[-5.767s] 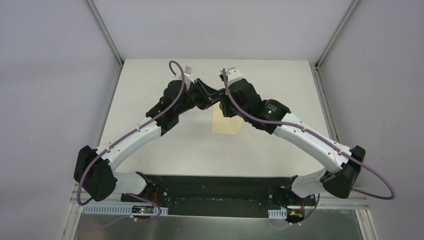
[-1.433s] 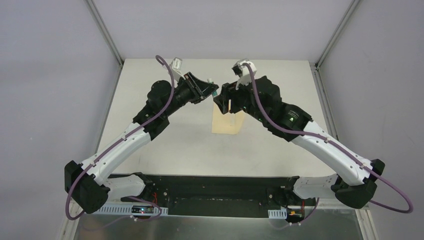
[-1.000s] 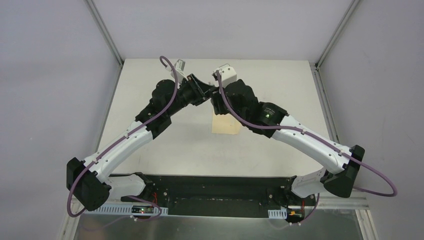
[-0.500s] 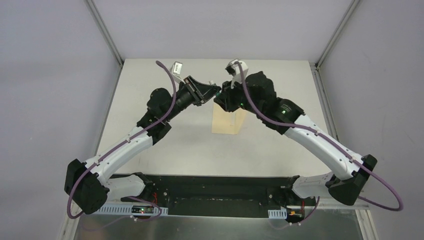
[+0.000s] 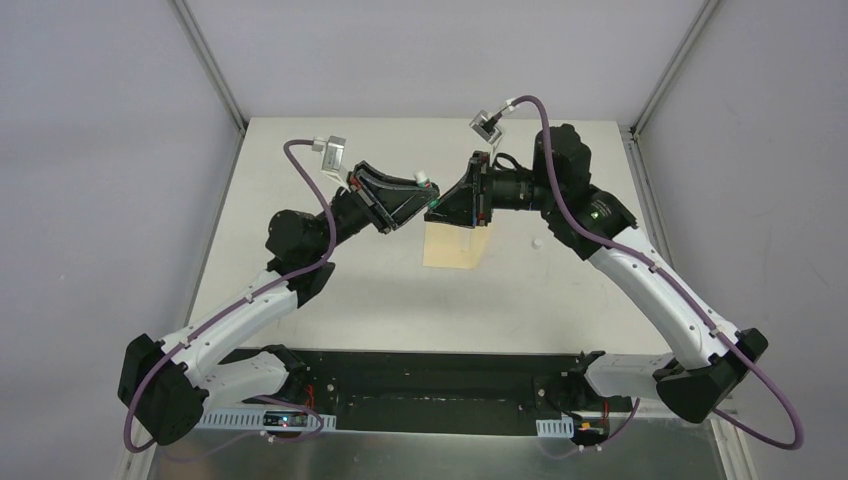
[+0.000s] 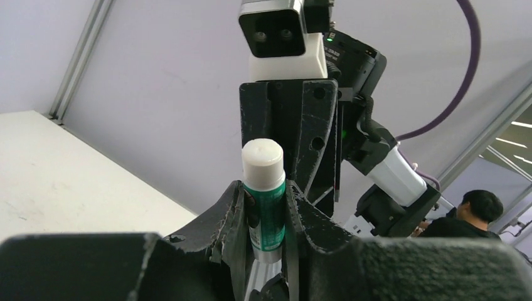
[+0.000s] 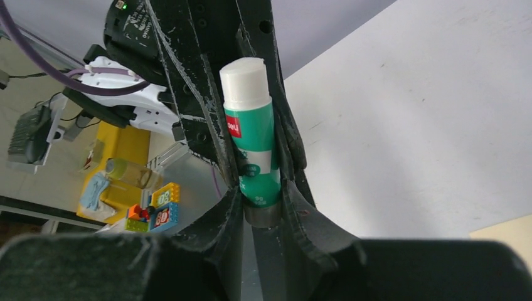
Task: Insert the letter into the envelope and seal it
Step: Unscrew the solid glue.
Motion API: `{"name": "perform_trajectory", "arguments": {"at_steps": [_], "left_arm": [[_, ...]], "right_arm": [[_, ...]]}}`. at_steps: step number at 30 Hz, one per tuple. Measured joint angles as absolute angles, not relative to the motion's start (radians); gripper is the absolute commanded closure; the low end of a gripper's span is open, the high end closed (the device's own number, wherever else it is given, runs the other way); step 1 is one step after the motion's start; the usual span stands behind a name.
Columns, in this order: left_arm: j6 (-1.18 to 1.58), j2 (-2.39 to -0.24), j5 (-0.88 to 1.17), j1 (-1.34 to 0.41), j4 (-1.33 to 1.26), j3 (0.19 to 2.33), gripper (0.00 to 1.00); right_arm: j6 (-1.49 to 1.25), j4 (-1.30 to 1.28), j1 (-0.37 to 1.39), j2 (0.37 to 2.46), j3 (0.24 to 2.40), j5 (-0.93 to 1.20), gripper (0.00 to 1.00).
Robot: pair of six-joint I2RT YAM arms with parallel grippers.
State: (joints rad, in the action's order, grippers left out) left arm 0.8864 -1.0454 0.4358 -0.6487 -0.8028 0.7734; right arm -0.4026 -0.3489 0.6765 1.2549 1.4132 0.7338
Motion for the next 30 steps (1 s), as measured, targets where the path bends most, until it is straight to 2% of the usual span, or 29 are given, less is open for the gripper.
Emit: {"name": "perform_trajectory", "arguments": {"at_steps": [3, 7, 8, 10, 13, 17, 23, 30], "left_arm": [[0.886, -1.045, 0.446, -0.649, -0.817, 0.773, 1.0], [0.883, -1.041, 0.429, -0.655, -0.792, 0.773, 1.0], [0.874, -1.032, 0.423, -0.655, -0.766, 0.773, 1.0], [0.867, -1.009, 0.383, -0.655, -0.701, 0.773, 1.0], [0.864, -0.982, 0.298, -0.655, -0.555, 0.806, 1.0], [0.876, -0.998, 0.184, -0.654, -0.321, 0.915, 1.0], [0.913, -1.06, 0.092, -0.654, -0.115, 1.005, 1.0], [0.945, -1.108, 0.041, -0.655, 0.008, 1.044, 1.0]], "right_arm": [[-0.437, -0.34, 0.666, 1.254, 1.413, 0.77, 0.8], [-0.444, -0.363, 0.661, 1.251, 1.413, 0.756, 0.45], [-0.446, -0.376, 0.656, 1.246, 1.414, 0.736, 0.39], [-0.439, -0.403, 0.64, 1.229, 1.415, 0.67, 0.33], [-0.406, -0.453, 0.655, 1.199, 1.423, 0.524, 0.32], [-0.336, -0.509, 0.76, 1.172, 1.446, 0.291, 0.35], [-0.209, -0.554, 0.908, 1.198, 1.477, -0.067, 0.44], [-0.12, -0.562, 0.976, 1.296, 1.502, -0.261, 0.49]]}}
